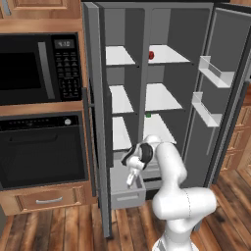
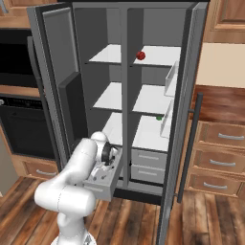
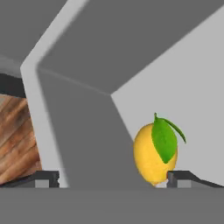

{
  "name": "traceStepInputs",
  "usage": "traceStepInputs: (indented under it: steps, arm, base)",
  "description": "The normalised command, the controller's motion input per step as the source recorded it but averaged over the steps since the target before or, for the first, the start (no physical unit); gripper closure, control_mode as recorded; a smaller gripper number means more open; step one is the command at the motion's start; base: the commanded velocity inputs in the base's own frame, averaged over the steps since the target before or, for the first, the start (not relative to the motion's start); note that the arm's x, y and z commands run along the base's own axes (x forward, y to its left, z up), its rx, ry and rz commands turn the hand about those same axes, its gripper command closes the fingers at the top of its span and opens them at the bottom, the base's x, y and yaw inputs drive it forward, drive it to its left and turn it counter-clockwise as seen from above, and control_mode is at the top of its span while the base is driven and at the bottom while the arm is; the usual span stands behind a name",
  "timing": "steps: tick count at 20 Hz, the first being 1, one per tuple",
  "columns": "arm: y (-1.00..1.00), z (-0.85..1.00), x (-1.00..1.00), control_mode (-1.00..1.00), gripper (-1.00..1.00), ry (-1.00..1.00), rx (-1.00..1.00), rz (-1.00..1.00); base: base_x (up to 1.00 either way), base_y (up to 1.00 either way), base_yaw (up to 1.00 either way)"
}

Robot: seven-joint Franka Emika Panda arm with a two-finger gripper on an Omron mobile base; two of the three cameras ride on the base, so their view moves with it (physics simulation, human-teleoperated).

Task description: Take the lemon and bell pepper from the fridge shelf and place them in the freezer drawer to begin freezing them.

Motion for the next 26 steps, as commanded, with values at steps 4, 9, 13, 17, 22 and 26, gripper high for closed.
traceStepInputs:
  steps: [4,9,13,17,22,26]
  arm:
    - [0.0,0.3,-1.0,-1.0,-1.0,-0.27,0.0,-0.03]
    - [-0.16,0.9,-0.38,-1.0,-1.0,-0.23,-0.01,-0.04]
    - [-0.3,1.0,0.0,-1.0,-1.0,-0.14,-0.01,-0.02]
    - [-0.42,1.0,0.0,-1.0,-1.0,-0.1,0.0,-0.03]
    - [-0.5,1.0,0.0,-1.0,-1.0,-0.02,0.0,-0.03]
    - [-0.32,1.0,0.0,-1.0,-1.0,-0.03,0.0,-0.05]
  base:
    - [0.0,0.0,0.0]
    - [0.0,0.0,0.0]
    - [0.0,0.0,0.0]
    - [0.0,0.0,0.0]
    - [0.0,0.0,0.0]
    - [0.0,0.0,0.0]
